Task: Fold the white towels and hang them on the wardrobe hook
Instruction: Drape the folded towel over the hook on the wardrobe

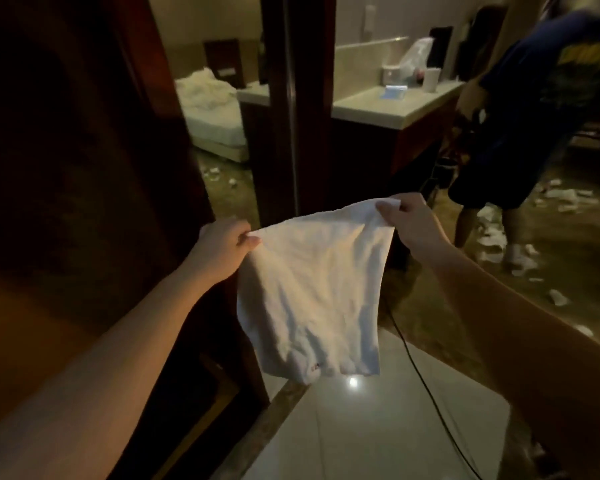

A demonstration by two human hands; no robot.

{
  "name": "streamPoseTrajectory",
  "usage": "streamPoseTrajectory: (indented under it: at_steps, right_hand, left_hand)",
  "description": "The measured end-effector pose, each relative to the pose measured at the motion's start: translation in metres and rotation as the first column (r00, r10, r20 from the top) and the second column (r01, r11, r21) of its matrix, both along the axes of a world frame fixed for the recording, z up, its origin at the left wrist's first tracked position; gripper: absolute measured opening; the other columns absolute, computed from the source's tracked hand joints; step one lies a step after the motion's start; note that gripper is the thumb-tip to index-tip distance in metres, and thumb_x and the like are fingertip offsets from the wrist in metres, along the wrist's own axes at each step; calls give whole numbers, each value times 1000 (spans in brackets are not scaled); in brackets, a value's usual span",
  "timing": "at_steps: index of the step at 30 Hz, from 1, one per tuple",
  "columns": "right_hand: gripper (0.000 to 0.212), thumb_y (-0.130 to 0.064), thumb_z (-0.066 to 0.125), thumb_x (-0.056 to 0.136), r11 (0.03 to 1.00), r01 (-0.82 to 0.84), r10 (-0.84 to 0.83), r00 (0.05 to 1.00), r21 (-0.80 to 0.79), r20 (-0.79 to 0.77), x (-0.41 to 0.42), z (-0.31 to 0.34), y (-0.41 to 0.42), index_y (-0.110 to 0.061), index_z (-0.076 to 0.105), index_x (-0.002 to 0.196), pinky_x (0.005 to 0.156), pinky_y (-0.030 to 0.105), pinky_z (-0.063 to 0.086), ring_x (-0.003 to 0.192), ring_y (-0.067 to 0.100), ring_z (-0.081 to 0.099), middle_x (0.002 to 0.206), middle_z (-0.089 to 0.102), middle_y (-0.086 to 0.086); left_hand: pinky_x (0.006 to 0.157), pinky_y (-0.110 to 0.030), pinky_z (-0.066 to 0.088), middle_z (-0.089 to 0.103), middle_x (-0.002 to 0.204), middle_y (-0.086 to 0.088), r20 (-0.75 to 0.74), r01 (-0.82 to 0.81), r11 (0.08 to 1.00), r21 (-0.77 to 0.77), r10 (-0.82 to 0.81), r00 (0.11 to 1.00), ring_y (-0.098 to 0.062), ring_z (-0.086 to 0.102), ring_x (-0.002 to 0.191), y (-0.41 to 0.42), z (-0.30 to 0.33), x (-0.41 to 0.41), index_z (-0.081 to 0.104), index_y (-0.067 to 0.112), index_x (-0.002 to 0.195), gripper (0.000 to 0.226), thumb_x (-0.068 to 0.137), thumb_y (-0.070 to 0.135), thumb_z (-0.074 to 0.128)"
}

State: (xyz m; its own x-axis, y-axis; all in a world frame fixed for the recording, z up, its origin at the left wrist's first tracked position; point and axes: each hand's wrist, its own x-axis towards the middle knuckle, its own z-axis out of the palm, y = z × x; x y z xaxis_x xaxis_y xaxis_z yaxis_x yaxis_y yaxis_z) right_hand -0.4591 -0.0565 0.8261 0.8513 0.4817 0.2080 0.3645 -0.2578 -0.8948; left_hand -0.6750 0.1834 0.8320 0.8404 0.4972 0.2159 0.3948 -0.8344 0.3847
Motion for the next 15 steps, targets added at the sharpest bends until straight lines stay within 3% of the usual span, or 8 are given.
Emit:
streamPoseTrajectory:
  at_steps: [2, 5, 8, 12, 15]
  right_hand:
    - [19, -35, 54, 103, 1000, -4, 4, 1000, 16, 5, -53, 9, 4, -19, 64, 104, 59, 17, 43, 73, 2, 62, 89, 65, -4]
    - [24, -41, 53, 102, 1000, -17, 16, 999, 17, 42, -131, 14, 11, -24, 63, 115, 68, 27, 47, 88, 13, 63, 100, 64, -4]
    - [22, -44, 53, 100, 999, -19, 16, 999, 50, 48, -202, 28, 16, -29, 62, 113, 70, 29, 50, 89, 12, 64, 98, 65, -7]
    - [13, -45, 56, 96, 990, -99, 96, 995, 100, 32, -273, 56, 21, -36, 65, 101, 84, 40, 58, 92, 14, 68, 97, 69, -8]
    - [9, -44, 57, 95, 976, -164, 155, 986, 144, 68, -314, 75, 28, -39, 64, 93, 84, 38, 57, 92, 13, 68, 96, 70, -7]
  left_hand:
    - [73, -37, 45, 64, 91, -2, -12, -13, 993, -113, 12, 1000, -22, 61, 86, -3, 3, -65, 61, 16, 92, 22, 100, 36, 56]
    - [61, -35, 42, 60, 78, -3, -113, -1, 997, -80, -8, 994, -22, 59, 72, -8, 7, -156, 56, 20, 81, 23, 98, 35, 59]
    - [62, -31, 39, 57, 82, -1, -179, -37, 995, -89, 20, 984, -16, 54, 72, -17, 17, -234, 52, 25, 81, 21, 97, 37, 61]
    - [58, -27, 34, 49, 81, 2, -221, -106, 992, -62, 89, 971, -13, 46, 70, -27, 42, -317, 51, 20, 80, 30, 93, 44, 64]
    - [65, -24, 38, 54, 97, 4, -276, -156, 988, -17, 145, 950, -14, 53, 85, -31, 54, -369, 57, 15, 99, 32, 96, 46, 60]
